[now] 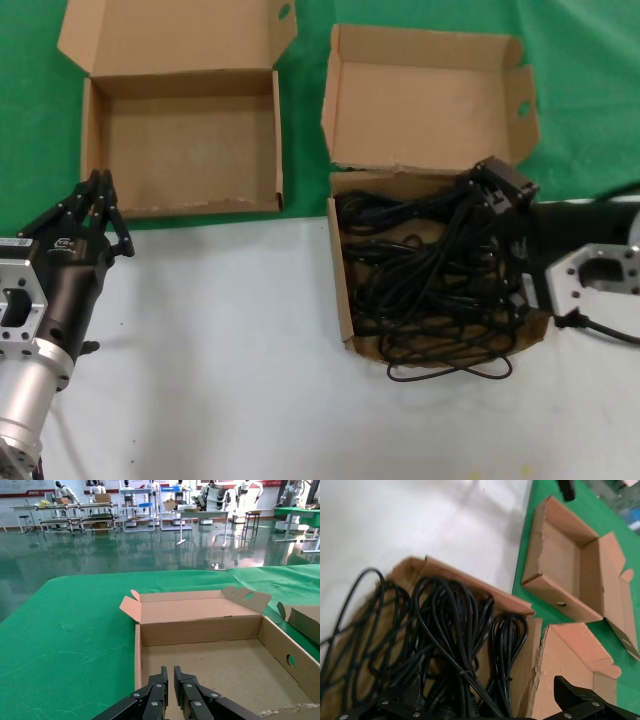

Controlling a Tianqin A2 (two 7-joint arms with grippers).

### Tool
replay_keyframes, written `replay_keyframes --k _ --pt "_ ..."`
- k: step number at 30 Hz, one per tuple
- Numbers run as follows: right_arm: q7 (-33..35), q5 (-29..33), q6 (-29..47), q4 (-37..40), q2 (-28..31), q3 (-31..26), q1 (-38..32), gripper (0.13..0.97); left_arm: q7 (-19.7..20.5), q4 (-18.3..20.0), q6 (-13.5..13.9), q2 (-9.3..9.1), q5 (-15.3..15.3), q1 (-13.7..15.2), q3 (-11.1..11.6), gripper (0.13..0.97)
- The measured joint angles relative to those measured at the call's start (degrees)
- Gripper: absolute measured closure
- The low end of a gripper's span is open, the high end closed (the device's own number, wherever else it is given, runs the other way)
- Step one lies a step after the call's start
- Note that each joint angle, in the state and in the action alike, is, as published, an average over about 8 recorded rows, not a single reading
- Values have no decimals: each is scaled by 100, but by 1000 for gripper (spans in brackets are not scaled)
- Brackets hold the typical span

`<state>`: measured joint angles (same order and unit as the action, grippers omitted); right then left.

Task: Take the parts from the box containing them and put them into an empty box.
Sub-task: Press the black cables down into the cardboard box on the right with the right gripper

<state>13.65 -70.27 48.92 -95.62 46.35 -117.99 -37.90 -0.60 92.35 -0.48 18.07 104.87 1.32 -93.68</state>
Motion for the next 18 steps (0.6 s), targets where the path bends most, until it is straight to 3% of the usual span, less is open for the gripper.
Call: replay_keyframes --k 10,18 --pt "161 537 108 433 -499 -205 -353 183 1 0 0 0 -1 0 0 935" --pt "216 680 111 571 -654 -219 -388 301 1 0 0 0 -1 0 0 951"
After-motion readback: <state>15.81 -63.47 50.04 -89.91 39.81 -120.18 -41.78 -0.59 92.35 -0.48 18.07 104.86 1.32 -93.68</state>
